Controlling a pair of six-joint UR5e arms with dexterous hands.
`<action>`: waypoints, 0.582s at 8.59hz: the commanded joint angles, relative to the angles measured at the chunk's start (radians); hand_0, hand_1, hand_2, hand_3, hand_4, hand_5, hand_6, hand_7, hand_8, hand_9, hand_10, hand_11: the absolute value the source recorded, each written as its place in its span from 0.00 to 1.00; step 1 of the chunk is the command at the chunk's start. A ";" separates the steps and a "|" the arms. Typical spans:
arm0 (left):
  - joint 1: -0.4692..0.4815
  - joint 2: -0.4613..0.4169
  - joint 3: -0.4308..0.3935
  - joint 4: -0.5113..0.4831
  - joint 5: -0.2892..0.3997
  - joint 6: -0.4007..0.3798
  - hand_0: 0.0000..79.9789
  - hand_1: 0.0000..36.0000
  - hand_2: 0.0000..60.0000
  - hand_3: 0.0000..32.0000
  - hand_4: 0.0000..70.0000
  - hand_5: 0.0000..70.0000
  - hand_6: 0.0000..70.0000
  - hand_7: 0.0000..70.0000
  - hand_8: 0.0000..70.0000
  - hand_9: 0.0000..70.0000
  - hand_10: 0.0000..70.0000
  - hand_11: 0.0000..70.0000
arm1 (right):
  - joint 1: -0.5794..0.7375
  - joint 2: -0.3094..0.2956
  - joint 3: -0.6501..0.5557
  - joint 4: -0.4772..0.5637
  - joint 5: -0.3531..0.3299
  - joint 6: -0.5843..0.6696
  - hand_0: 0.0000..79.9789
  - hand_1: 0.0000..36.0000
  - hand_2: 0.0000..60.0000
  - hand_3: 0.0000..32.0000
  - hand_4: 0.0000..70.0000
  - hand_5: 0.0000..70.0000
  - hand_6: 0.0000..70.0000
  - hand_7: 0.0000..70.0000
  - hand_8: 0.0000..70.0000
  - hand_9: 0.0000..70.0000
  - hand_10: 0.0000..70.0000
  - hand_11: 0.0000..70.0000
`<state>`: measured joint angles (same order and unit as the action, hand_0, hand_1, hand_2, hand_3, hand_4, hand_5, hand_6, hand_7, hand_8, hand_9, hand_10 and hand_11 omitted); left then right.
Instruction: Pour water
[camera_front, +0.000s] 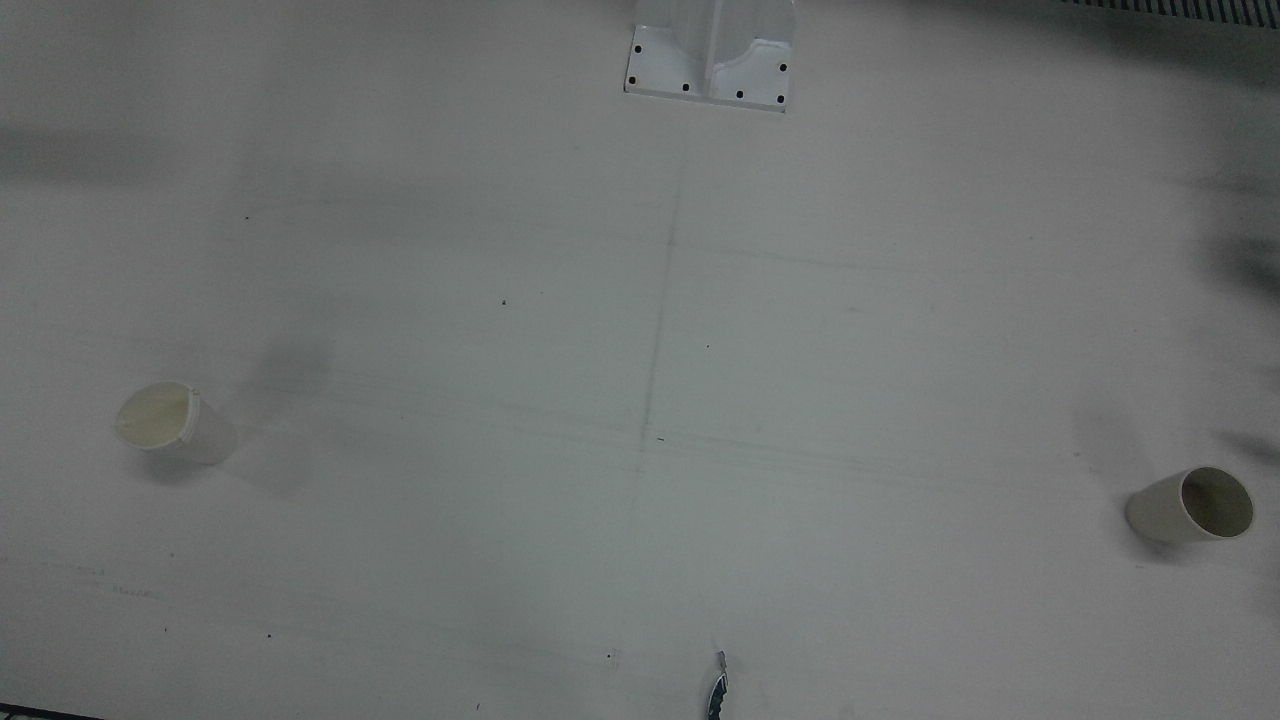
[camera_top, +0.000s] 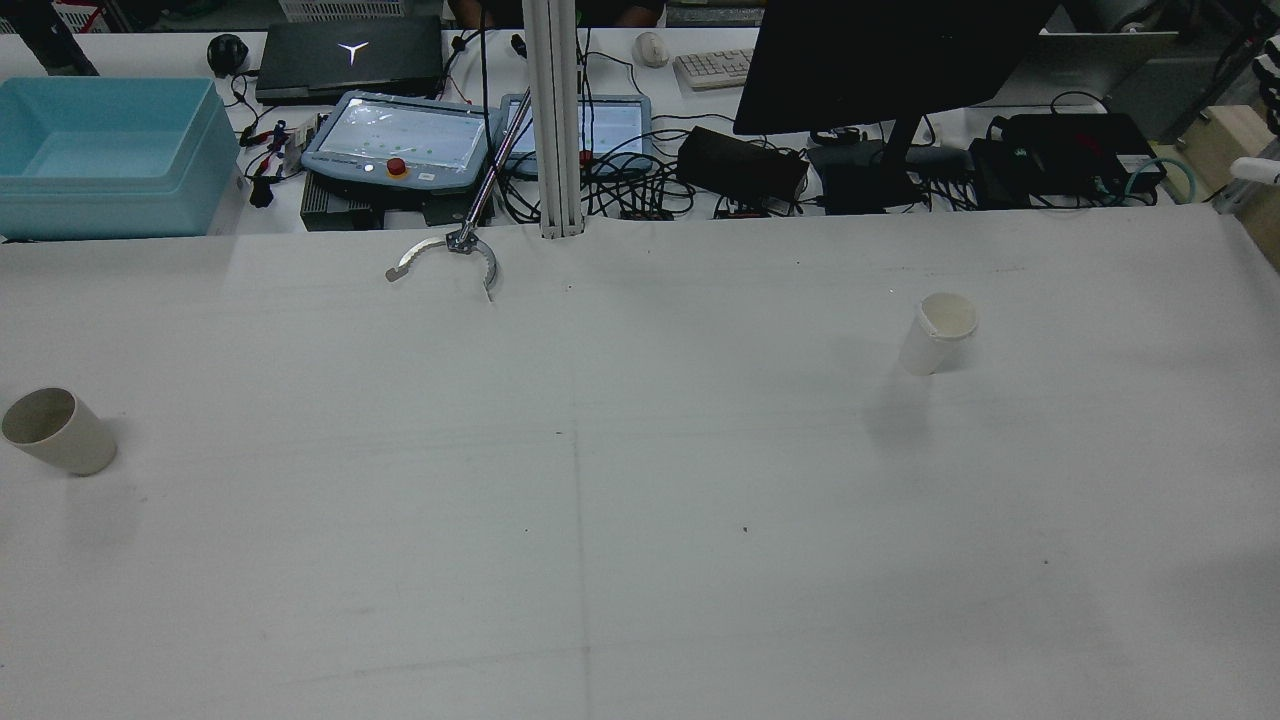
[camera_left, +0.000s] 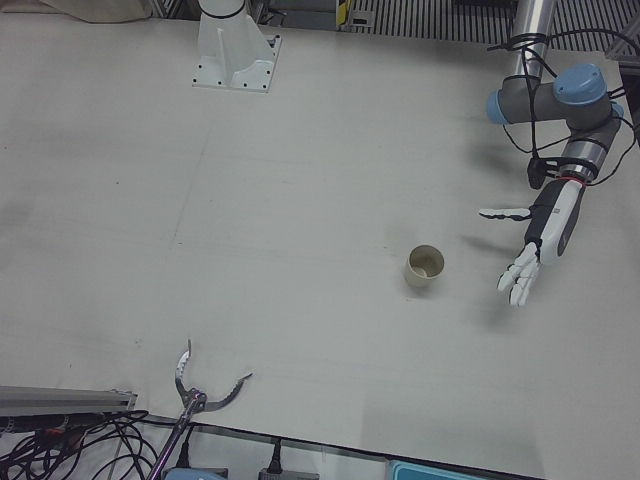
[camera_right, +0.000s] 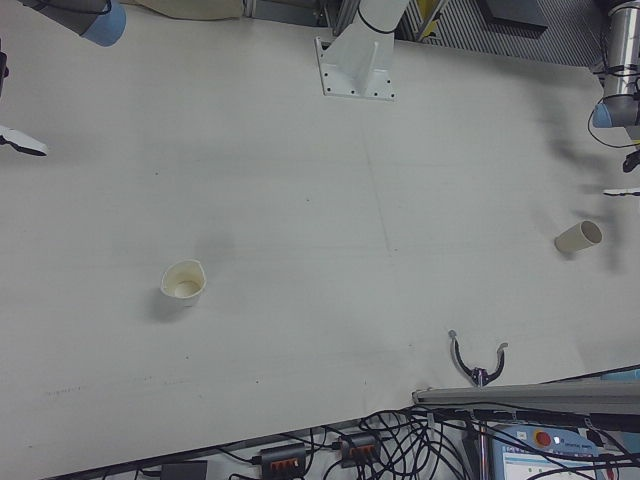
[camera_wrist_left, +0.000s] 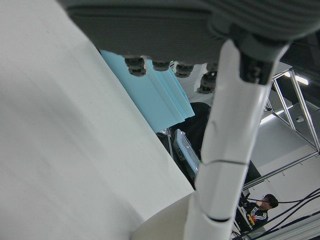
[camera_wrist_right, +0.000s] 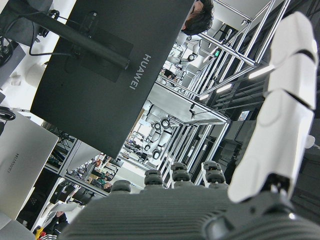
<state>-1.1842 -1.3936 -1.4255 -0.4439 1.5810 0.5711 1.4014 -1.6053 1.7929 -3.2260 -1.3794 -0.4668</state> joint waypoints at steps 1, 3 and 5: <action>0.049 -0.051 0.130 -0.064 -0.030 0.026 1.00 0.70 0.00 0.00 0.26 0.00 0.03 0.05 0.03 0.00 0.04 0.11 | 0.001 0.001 -0.001 0.000 -0.006 0.003 0.62 0.48 0.20 0.26 0.00 0.10 0.11 0.08 0.07 0.03 0.00 0.00; 0.054 -0.076 0.151 -0.065 -0.050 0.027 1.00 0.72 0.00 0.00 0.26 0.00 0.04 0.05 0.03 0.00 0.04 0.12 | 0.001 0.001 -0.001 0.000 -0.007 0.008 0.62 0.48 0.21 0.24 0.00 0.10 0.12 0.09 0.07 0.04 0.00 0.00; 0.089 -0.100 0.177 -0.070 -0.064 0.029 1.00 0.71 0.00 0.00 0.26 0.00 0.04 0.05 0.03 0.00 0.04 0.12 | -0.001 0.001 -0.004 0.000 -0.007 0.008 0.62 0.48 0.22 0.25 0.00 0.11 0.12 0.09 0.07 0.04 0.00 0.00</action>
<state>-1.1282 -1.4674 -1.2776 -0.5075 1.5351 0.5977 1.4020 -1.6046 1.7917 -3.2260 -1.3860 -0.4600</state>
